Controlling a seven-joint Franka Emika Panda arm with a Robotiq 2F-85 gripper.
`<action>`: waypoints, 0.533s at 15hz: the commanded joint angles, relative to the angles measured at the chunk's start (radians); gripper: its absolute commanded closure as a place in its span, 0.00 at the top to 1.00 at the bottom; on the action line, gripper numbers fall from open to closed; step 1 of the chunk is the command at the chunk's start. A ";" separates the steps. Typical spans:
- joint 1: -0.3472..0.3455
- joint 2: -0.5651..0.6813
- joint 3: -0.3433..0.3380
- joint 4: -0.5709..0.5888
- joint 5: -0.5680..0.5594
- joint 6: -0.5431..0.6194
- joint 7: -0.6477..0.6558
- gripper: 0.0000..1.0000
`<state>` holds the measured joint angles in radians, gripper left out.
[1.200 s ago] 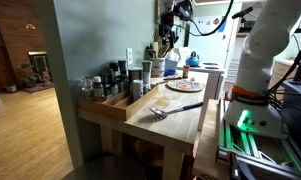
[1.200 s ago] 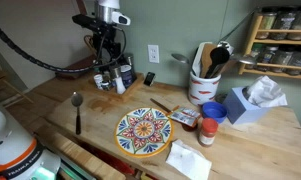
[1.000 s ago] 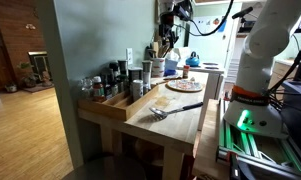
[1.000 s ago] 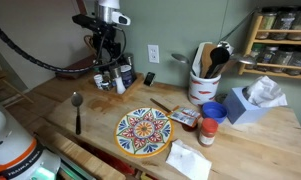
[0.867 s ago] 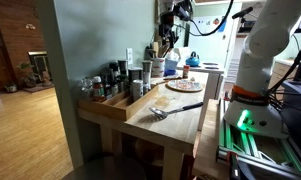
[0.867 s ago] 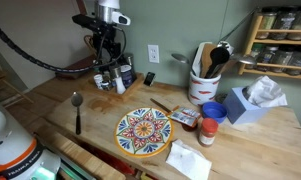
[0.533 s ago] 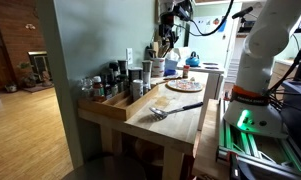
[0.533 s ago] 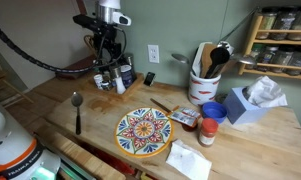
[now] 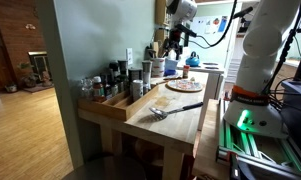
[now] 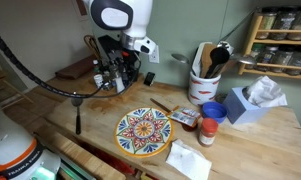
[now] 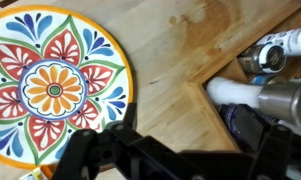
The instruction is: Put the empty snack packet on the metal spoon
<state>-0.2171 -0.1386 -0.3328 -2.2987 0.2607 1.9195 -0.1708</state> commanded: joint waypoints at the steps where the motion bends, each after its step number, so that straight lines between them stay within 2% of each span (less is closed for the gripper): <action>1: -0.056 0.142 -0.044 -0.030 0.166 0.124 -0.047 1.00; 4: -0.113 0.274 -0.058 -0.021 0.319 0.214 -0.074 1.00; 8: -0.209 0.396 -0.053 0.011 0.496 0.271 -0.078 1.00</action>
<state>-0.3592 0.1717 -0.3902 -2.3265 0.6413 2.1651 -0.2307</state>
